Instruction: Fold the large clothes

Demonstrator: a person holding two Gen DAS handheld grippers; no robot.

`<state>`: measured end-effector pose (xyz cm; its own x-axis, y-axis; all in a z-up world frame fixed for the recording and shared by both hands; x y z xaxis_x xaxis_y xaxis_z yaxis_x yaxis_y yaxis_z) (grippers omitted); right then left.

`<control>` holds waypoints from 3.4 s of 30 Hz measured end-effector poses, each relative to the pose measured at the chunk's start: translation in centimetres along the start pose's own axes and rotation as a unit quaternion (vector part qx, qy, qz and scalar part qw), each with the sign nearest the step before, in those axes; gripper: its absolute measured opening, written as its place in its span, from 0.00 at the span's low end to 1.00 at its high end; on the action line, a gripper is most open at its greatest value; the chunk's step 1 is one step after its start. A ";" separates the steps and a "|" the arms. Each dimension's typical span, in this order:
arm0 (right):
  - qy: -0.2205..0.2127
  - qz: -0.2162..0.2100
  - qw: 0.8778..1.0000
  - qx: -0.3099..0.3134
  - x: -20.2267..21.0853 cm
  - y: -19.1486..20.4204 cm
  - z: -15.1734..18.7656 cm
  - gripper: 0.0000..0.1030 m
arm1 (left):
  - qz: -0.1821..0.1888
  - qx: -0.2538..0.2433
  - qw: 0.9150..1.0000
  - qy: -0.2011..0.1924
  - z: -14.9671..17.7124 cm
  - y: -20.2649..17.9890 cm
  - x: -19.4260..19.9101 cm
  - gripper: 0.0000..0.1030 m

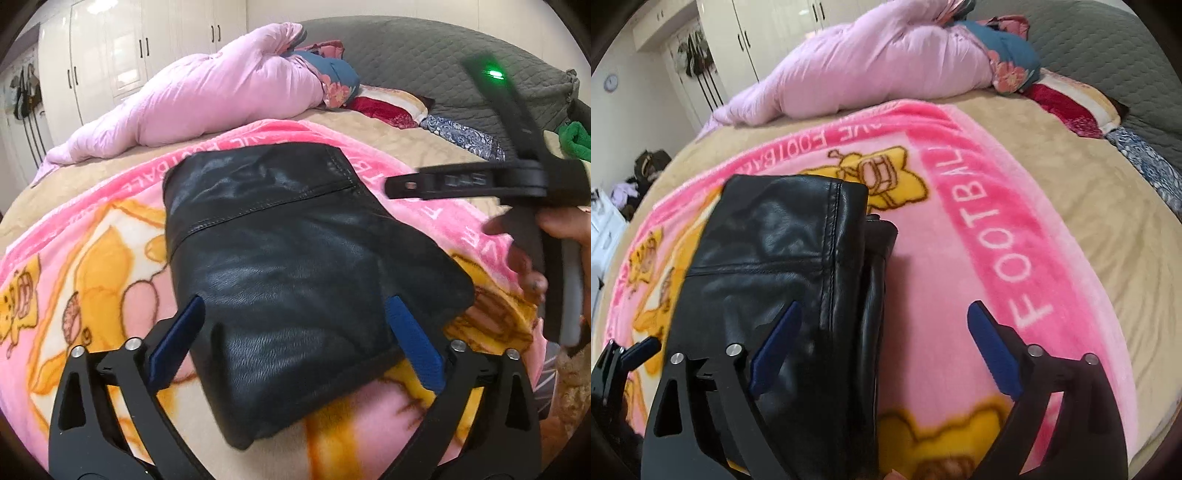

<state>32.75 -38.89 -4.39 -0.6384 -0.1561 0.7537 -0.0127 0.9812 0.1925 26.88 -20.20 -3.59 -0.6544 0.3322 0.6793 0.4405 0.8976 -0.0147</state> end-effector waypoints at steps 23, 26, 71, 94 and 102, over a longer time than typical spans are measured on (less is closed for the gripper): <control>-0.147 -0.010 0.989 0.024 18.6 7.7 9.2 0.96 | -0.012 0.065 0.994 -0.092 3.2 1.5 13.9 0.91; -0.151 0.007 0.988 0.020 19.1 8.4 11.1 0.96 | -0.015 0.079 0.992 -0.094 4.4 2.0 15.1 0.91; -0.129 0.021 0.991 -0.006 20.3 9.6 16.8 0.96 | -0.037 0.101 0.992 -0.059 8.8 3.7 17.5 0.91; -0.127 0.021 0.992 -0.007 20.3 9.5 17.0 0.96 | -0.037 0.099 0.993 -0.057 8.8 3.8 17.6 0.91; -0.127 0.024 0.992 -0.009 20.3 9.3 17.2 0.96 | -0.038 0.098 0.993 -0.052 9.3 4.3 17.7 0.91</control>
<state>6.42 -31.00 1.89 -0.8115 -0.0734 0.5798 0.0344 0.9844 0.1728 11.51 -7.77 1.56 -0.7459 0.2806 0.6041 0.2664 0.9569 -0.1156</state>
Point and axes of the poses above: each gripper's, at about its wrist camera, not at the fingertips, and x roughly against the way its jaws point, y to its left, z to its underside, the point moved 7 cm from there along -x, roughly the way its jaws point
